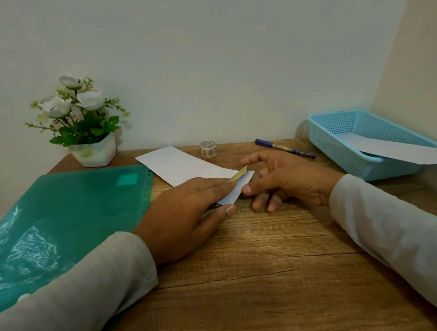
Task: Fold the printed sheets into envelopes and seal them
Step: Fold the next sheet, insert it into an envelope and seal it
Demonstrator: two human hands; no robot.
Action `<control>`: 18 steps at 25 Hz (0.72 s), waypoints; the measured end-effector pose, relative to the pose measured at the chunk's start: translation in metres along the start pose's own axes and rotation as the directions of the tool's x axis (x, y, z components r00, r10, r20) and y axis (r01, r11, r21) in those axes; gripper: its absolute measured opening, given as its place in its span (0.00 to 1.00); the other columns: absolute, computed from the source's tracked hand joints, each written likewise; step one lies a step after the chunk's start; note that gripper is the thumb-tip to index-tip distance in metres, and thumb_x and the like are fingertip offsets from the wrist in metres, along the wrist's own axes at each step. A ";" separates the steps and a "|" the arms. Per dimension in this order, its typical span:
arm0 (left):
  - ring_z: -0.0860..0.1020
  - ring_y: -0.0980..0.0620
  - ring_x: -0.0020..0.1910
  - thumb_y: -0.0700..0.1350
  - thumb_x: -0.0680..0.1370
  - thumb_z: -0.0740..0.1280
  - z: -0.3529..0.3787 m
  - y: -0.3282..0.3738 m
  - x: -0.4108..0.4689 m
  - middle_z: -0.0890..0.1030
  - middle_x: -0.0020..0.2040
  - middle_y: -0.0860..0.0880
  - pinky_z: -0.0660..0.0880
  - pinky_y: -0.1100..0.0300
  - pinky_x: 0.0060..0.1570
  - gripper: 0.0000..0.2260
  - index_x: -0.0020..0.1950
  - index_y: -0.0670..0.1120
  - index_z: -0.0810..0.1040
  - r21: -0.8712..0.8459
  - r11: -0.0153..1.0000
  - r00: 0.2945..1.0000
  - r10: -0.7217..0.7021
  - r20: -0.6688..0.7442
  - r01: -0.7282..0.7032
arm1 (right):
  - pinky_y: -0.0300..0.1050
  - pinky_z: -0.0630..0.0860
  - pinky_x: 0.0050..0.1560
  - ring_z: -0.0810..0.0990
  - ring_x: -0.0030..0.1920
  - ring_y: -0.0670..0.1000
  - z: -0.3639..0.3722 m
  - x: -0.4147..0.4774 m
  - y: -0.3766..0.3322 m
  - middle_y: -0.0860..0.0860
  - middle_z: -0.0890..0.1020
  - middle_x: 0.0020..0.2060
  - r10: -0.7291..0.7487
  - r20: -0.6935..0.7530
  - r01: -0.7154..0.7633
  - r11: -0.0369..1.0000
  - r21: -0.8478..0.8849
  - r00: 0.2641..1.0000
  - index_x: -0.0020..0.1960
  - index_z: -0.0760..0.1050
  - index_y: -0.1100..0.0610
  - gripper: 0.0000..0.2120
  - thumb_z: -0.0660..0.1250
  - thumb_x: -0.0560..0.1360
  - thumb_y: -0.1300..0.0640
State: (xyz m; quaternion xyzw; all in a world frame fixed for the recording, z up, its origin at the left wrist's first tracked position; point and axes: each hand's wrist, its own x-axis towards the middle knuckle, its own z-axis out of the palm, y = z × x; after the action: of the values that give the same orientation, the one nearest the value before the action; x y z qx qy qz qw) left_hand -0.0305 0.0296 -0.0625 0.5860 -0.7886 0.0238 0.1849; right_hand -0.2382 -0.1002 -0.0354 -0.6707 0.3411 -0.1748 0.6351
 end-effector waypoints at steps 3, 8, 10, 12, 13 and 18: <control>0.70 0.57 0.70 0.65 0.81 0.50 -0.001 0.003 -0.001 0.72 0.73 0.55 0.70 0.58 0.67 0.27 0.77 0.56 0.66 -0.012 0.999 0.998 0.045 -0.034 -0.045 | 0.42 0.80 0.26 0.85 0.34 0.55 0.008 0.004 -0.002 0.60 0.87 0.46 0.009 -0.014 -0.009 1.000 0.007 1.000 0.71 0.67 0.55 0.31 0.75 0.73 0.69; 0.69 0.58 0.70 0.63 0.82 0.52 0.003 0.005 -0.002 0.72 0.73 0.56 0.70 0.59 0.66 0.25 0.78 0.56 0.64 0.001 0.996 0.995 0.085 -0.053 -0.085 | 0.42 0.79 0.26 0.85 0.33 0.53 0.016 0.008 -0.001 0.57 0.87 0.42 0.011 -0.084 -0.011 1.000 0.002 0.996 0.66 0.73 0.59 0.21 0.73 0.76 0.68; 0.69 0.58 0.71 0.64 0.82 0.51 0.003 0.007 -0.001 0.71 0.74 0.56 0.68 0.61 0.67 0.26 0.78 0.56 0.63 -0.010 0.996 0.996 0.083 -0.044 -0.083 | 0.41 0.79 0.25 0.84 0.32 0.52 0.018 0.008 0.001 0.56 0.87 0.40 0.003 -0.107 -0.004 1.000 -0.010 0.994 0.64 0.75 0.60 0.17 0.72 0.77 0.66; 0.69 0.58 0.71 0.65 0.81 0.50 0.002 0.008 -0.001 0.71 0.74 0.56 0.67 0.62 0.67 0.27 0.78 0.56 0.62 -0.016 0.996 0.996 0.084 -0.043 -0.085 | 0.40 0.78 0.24 0.84 0.30 0.51 0.020 0.009 0.002 0.55 0.86 0.37 -0.003 -0.150 -0.002 0.999 -0.036 0.989 0.61 0.76 0.62 0.13 0.71 0.78 0.66; 0.69 0.58 0.70 0.65 0.81 0.50 0.001 0.009 -0.002 0.71 0.74 0.56 0.67 0.63 0.66 0.27 0.79 0.57 0.61 -0.018 0.996 0.995 0.084 -0.046 -0.085 | 0.40 0.78 0.24 0.84 0.30 0.51 0.021 0.009 0.002 0.56 0.87 0.37 -0.006 -0.168 -0.002 0.999 -0.047 0.986 0.61 0.76 0.62 0.12 0.71 0.78 0.65; 0.69 0.61 0.68 0.65 0.80 0.53 -0.002 0.015 -0.002 0.70 0.74 0.58 0.64 0.68 0.63 0.32 0.80 0.62 0.43 -0.075 0.997 1.000 0.020 -0.024 -0.022 | 0.43 0.83 0.32 0.86 0.38 0.53 0.019 0.010 0.003 0.60 0.88 0.48 0.012 -0.136 -0.002 0.998 0.070 0.991 0.63 0.78 0.61 0.11 0.64 0.83 0.60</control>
State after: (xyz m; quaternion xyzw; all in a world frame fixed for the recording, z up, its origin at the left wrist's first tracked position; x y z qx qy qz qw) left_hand -0.0431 0.0363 -0.0585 0.5702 -0.7927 0.0029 0.2157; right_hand -0.2193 -0.0931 -0.0423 -0.6335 0.3798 -0.2298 0.6337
